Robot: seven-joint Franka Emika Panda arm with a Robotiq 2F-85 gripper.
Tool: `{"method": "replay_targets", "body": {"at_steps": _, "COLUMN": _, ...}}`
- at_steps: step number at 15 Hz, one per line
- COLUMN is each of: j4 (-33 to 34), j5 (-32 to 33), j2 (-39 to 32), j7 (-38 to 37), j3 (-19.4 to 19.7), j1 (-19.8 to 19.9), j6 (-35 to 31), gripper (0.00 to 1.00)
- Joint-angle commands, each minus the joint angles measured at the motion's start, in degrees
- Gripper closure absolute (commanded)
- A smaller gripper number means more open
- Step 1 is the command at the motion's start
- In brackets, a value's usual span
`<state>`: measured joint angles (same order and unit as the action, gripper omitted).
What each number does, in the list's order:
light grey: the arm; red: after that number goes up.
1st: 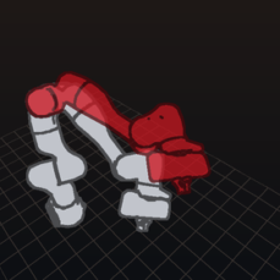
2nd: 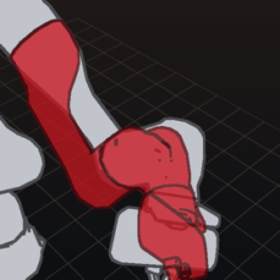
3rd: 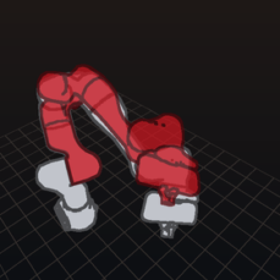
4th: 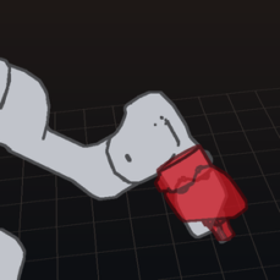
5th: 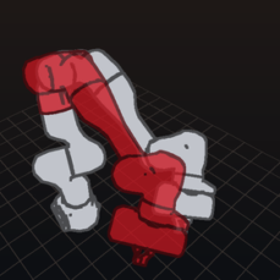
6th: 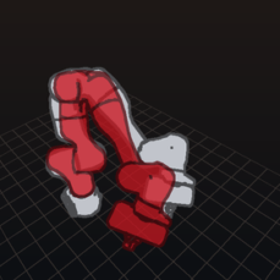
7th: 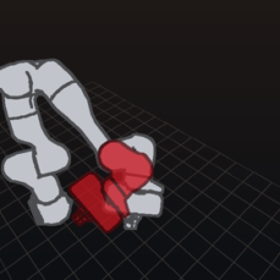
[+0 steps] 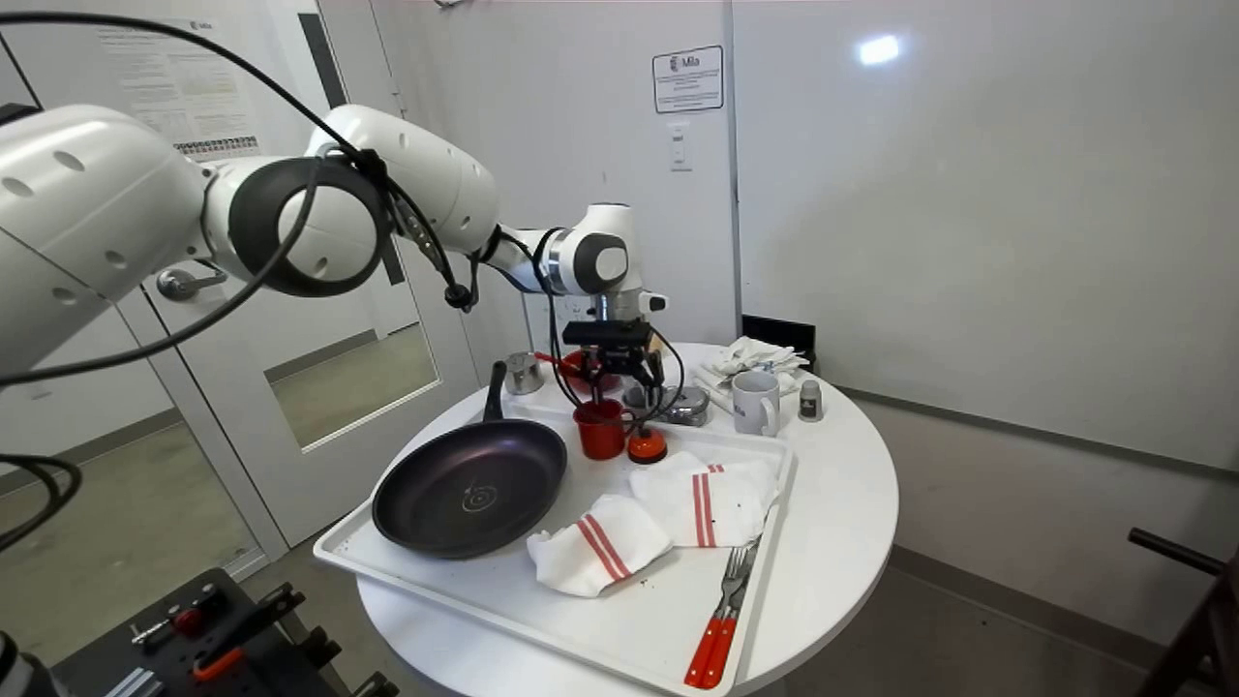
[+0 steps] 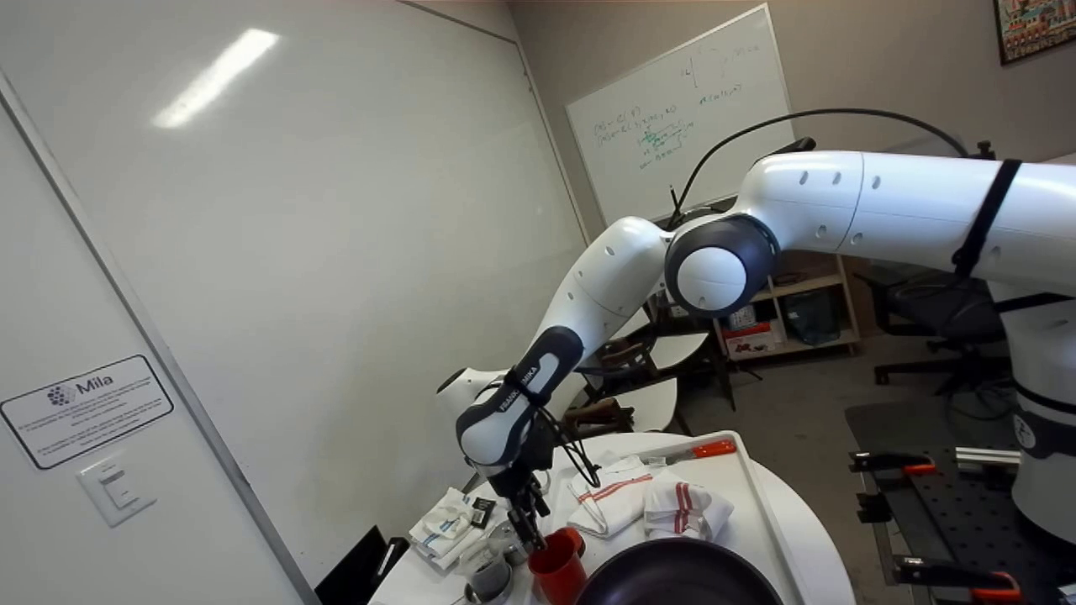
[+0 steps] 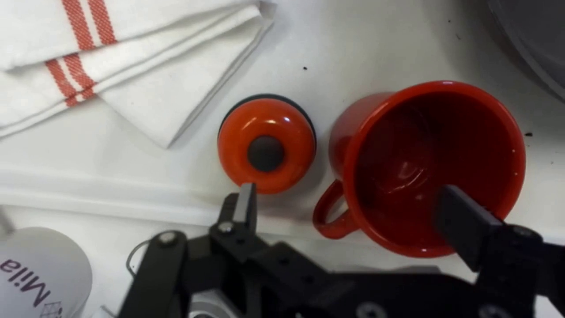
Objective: Move the red mug backwards
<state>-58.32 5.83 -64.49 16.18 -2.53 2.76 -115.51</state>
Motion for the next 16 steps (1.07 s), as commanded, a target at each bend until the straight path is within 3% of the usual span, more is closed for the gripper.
{"method": "replay_targets", "body": {"at_steps": 1, "j4": -2.8, "j5": -0.3, "j2": 4.6, "j7": 0.2, "j3": 0.2, "j1": -0.3, "j6": -0.1, "gripper": 0.00}}
{"method": "replay_targets", "body": {"at_steps": 6, "j4": -11.0, "j5": 0.3, "j2": 14.2, "j7": 0.7, "j3": 0.2, "j1": -0.4, "j6": -3.2, "gripper": 0.00}}
{"method": "replay_targets", "body": {"at_steps": 16, "j4": -36.2, "j5": -4.0, "j2": 30.7, "j7": 0.6, "j3": -1.1, "j1": 2.4, "j6": -18.0, "gripper": 0.00}}
